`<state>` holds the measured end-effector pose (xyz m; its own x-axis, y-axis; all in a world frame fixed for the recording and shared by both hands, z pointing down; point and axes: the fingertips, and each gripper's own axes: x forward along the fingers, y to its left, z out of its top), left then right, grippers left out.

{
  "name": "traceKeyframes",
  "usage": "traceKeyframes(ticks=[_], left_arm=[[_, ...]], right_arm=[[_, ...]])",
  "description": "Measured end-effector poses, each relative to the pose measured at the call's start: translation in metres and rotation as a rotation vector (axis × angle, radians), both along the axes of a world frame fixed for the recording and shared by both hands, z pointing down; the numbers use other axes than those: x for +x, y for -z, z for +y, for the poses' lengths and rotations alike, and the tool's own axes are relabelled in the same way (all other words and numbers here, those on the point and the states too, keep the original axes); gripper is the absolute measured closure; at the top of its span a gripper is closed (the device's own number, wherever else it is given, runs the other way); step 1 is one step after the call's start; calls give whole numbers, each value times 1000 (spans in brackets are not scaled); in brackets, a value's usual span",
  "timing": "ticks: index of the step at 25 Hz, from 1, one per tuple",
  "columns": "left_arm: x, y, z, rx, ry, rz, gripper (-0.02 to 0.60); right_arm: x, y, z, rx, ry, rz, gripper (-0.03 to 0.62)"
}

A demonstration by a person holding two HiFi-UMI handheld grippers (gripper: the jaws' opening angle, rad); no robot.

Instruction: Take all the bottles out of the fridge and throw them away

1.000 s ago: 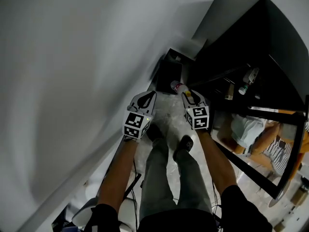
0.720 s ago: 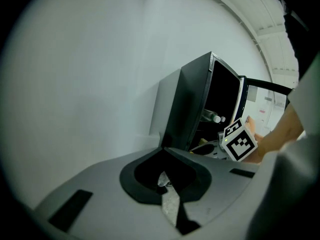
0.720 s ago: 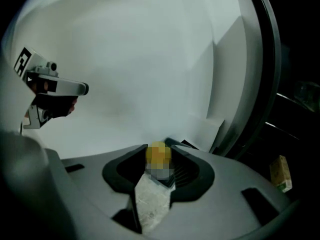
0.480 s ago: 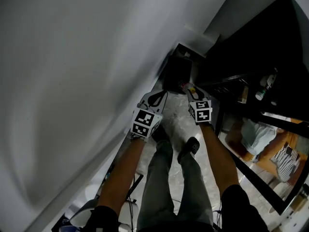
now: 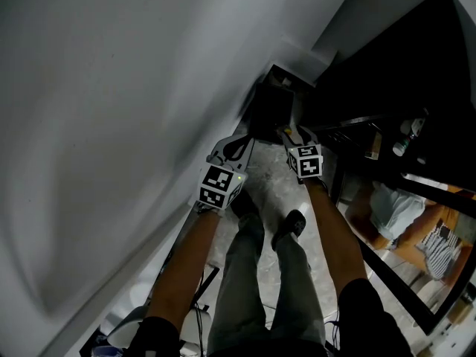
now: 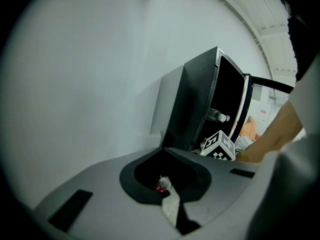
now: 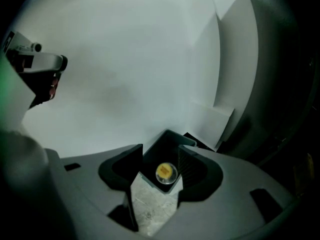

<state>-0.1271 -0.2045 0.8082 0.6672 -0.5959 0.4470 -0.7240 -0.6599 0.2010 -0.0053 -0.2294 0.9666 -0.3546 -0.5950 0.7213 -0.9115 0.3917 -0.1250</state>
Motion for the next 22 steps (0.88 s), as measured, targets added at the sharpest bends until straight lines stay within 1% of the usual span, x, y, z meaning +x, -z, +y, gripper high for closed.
traceKeyframes(ticks=[1, 4, 9, 10, 15, 16, 17, 20, 22], left_arm=[[2, 0, 1, 0, 0, 0, 581], [8, 3, 4, 5, 2, 1, 581], [20, 20, 10, 8, 30, 6, 581], [23, 27, 12, 9, 37, 8, 581], [47, 84, 21, 38, 76, 34, 581], [53, 97, 24, 43, 81, 38, 581], [59, 110, 29, 47, 84, 40, 581], [77, 155, 49, 58, 90, 39, 581], [95, 185, 56, 77, 88, 45, 581]], right_arm=[[0, 0, 0, -1, 6, -5, 382], [6, 9, 1, 22, 12, -14, 381], [18, 60, 11, 89, 6, -58, 392], [22, 74, 16, 101, 0, -65, 409], [49, 152, 38, 158, -39, -75, 552], [54, 170, 43, 166, -43, -75, 573], [60, 188, 49, 171, -45, -77, 585], [75, 247, 68, 188, -50, -93, 585], [91, 289, 72, 218, -56, -107, 585]])
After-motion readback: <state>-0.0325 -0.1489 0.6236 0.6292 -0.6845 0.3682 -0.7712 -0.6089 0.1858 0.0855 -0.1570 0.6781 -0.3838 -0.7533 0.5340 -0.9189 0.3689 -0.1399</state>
